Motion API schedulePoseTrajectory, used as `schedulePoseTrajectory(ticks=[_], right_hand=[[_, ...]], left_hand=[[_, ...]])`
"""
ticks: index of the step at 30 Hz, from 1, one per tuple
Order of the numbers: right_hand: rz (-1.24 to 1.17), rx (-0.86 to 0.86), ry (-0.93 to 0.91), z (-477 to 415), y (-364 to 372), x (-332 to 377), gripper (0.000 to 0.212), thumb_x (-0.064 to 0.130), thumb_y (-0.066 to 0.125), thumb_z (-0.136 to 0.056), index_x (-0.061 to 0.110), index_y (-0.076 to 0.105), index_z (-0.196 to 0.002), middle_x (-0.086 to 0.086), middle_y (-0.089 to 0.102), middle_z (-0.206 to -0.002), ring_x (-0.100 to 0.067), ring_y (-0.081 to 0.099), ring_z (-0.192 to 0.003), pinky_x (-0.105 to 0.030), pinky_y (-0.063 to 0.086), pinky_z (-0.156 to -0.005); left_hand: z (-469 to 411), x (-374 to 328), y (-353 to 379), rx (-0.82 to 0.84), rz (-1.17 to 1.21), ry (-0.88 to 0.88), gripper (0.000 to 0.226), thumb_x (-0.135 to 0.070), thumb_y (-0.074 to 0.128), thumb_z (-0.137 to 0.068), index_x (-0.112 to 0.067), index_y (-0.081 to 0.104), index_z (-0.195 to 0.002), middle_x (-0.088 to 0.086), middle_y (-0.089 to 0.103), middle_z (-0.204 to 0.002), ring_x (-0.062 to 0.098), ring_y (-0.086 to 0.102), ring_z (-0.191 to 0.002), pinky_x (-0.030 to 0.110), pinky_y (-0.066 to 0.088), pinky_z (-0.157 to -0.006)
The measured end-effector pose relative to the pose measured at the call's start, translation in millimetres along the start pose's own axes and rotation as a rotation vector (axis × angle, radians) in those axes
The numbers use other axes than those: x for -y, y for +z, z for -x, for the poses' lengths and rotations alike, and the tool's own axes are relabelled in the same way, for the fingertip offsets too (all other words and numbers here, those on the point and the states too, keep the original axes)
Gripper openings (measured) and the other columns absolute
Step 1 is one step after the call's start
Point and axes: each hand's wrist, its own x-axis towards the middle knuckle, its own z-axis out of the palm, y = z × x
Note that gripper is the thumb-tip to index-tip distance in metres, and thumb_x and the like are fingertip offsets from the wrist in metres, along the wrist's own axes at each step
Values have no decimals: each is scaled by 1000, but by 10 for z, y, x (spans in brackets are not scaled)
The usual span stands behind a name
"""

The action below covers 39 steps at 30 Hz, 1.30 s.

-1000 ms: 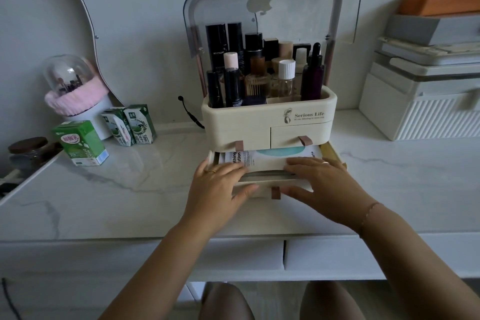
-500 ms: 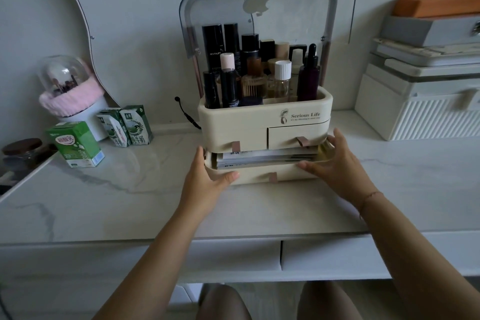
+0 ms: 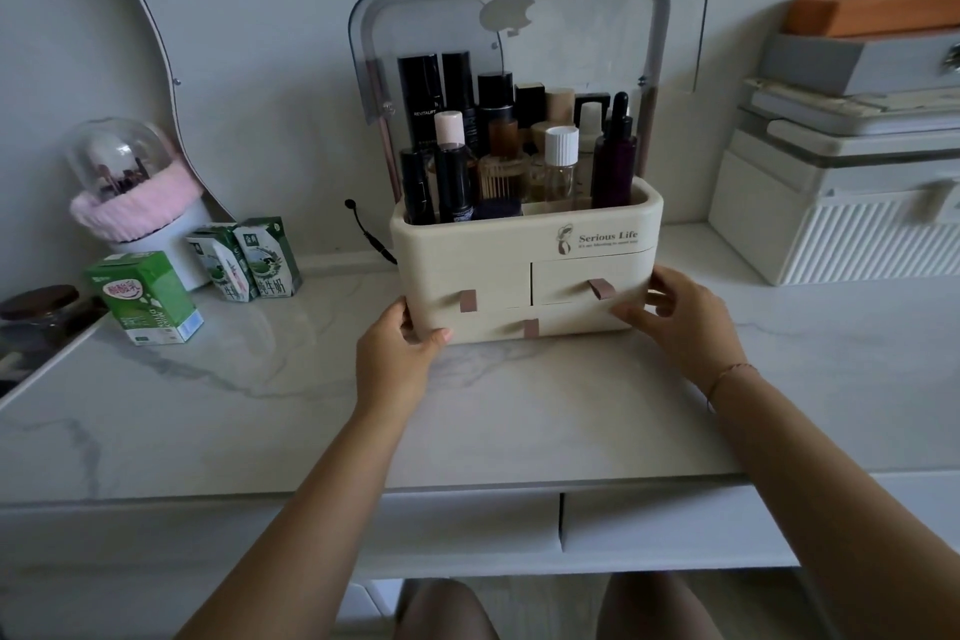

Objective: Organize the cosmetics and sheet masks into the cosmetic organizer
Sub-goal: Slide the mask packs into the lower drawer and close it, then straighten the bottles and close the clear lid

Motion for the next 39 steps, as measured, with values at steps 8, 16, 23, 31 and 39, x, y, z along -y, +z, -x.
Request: schedulePoseTrajectory(ticks=[8,16,23,31,39], right_hand=[[-41,-43,54,4,22,-10,32,32,76,-73,23,66,-102,10,70,-96,-9,66,-91,-31,53,-83],[-50,30,72,60,-155,282,95,59,67,-67,20,29,-144,-3,41,-146,-19,39,-133,-38,34,-105],[-253,-214,-182,-277,-561,1147,90,58,61,-71,24,24,-145,2,33,-148,-10,34,-134,-31,31,-109],[-171,-347,-39,-398,-391,1156,52,37,70,-79,15,52,-122,3,61,-112,-9,56,-100,-24,46,-88],[-8,-196,30,-576,-324,1155,45,49,69,-76,24,61,-112,13,62,-88,-13,59,-90,-47,43,-97]], left_hand=[[3,17,7,-39,22,-17,43,-13,79,-70,-21,66,-110,-10,70,-89,8,68,-84,27,53,-77],[11,-294,-249,108,120,-60,90,-63,64,-69,-21,34,-143,-1,44,-144,14,42,-131,28,35,-103],[-324,-1271,-566,-99,360,272,79,-66,39,-79,-26,27,-146,-20,31,-139,-34,30,-107,-8,23,-83],[-468,-950,-347,-138,299,84,44,-37,71,-80,-23,55,-118,-5,62,-116,10,58,-106,22,42,-84],[-677,-781,-308,-72,224,79,32,-30,77,-75,-36,64,-103,-23,65,-96,-7,59,-92,16,42,-73]])
